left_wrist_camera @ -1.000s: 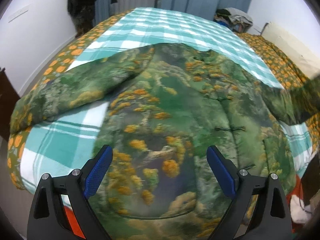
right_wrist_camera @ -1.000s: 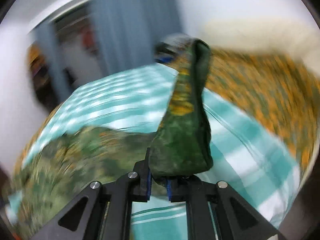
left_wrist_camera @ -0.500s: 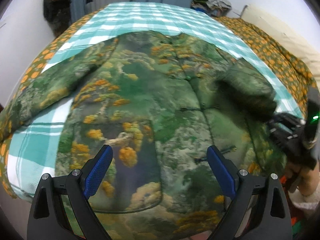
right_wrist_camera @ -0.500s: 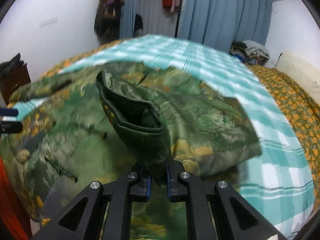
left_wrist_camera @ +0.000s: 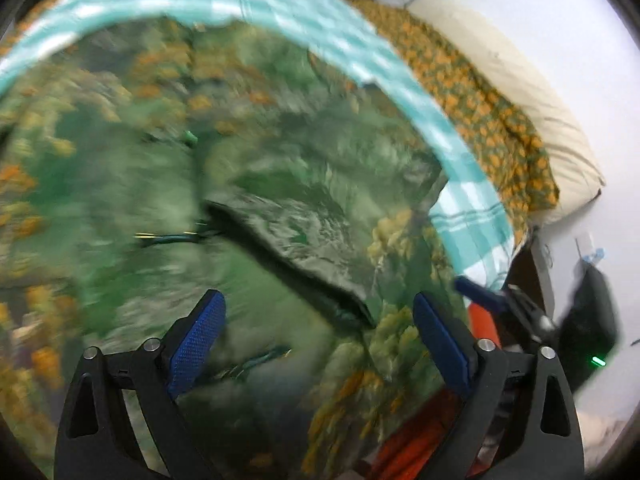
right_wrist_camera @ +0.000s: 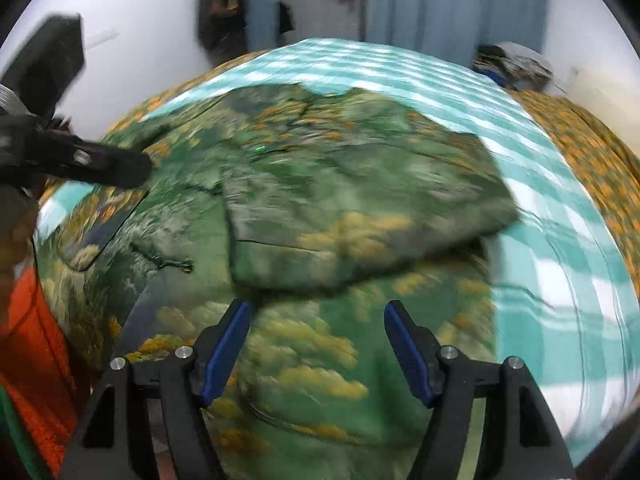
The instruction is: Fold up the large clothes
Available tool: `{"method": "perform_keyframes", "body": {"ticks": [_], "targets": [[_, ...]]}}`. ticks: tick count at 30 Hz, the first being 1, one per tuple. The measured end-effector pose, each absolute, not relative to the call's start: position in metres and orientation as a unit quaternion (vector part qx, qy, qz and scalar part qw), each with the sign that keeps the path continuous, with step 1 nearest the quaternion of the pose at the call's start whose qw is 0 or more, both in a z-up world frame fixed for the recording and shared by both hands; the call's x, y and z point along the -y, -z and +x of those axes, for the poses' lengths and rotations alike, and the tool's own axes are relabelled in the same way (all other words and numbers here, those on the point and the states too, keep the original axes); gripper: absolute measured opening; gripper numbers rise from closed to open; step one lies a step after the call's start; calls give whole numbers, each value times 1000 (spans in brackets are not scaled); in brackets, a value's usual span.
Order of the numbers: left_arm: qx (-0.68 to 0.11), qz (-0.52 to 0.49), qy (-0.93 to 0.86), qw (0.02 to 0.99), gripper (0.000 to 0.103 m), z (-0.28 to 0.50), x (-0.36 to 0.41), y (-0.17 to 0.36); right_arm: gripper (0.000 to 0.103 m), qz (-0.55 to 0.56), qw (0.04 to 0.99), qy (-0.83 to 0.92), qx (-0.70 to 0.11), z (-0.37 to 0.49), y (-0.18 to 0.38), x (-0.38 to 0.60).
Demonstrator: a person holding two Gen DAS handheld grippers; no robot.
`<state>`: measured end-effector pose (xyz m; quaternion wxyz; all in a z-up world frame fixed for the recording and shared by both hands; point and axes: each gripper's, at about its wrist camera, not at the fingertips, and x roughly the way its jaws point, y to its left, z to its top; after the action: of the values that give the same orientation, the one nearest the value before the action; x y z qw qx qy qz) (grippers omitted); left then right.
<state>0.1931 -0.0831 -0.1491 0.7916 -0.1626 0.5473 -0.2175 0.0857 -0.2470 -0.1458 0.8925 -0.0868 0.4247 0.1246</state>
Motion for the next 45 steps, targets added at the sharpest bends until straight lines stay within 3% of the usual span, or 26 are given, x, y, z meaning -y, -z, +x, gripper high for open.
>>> {"method": "perform_keyframes", "body": {"ticks": [4, 5, 6, 8, 14, 20, 27, 34, 38, 45], "targets": [[-597, -164, 207, 758, 57, 219, 107, 182, 72, -66, 904, -111, -407, 84, 136, 258], [-595, -156, 199, 763, 41, 223, 111, 184, 72, -64, 905, -111, -405, 84, 135, 258], [-593, -148, 191, 768, 15, 224, 114, 183, 72, -64, 906, -114, -404, 82, 135, 258], [-592, -145, 187, 770, 9, 227, 116, 179, 72, -64, 906, -118, -402, 80, 135, 260], [-542, -95, 197, 811, 7, 233, 108, 124, 72, -30, 916, -109, -386, 83, 127, 274], [-507, -90, 124, 848, 7, 294, 36, 102, 72, -12, 919, -89, -383, 115, 116, 303], [-522, -100, 65, 845, 8, 335, -7, 140, 71, -1, 920, -81, -383, 212, 104, 326], [-538, -104, 31, 836, 10, 331, -6, 181, 71, 2, 893, -88, -442, 312, 161, 301], [-543, -117, 27, 831, 13, 329, -11, 190, 71, -23, 866, -67, -496, 331, 214, 288], [-546, -106, 21, 831, 15, 330, -7, 204, 73, -58, 838, -80, -537, 345, 215, 280]]}}
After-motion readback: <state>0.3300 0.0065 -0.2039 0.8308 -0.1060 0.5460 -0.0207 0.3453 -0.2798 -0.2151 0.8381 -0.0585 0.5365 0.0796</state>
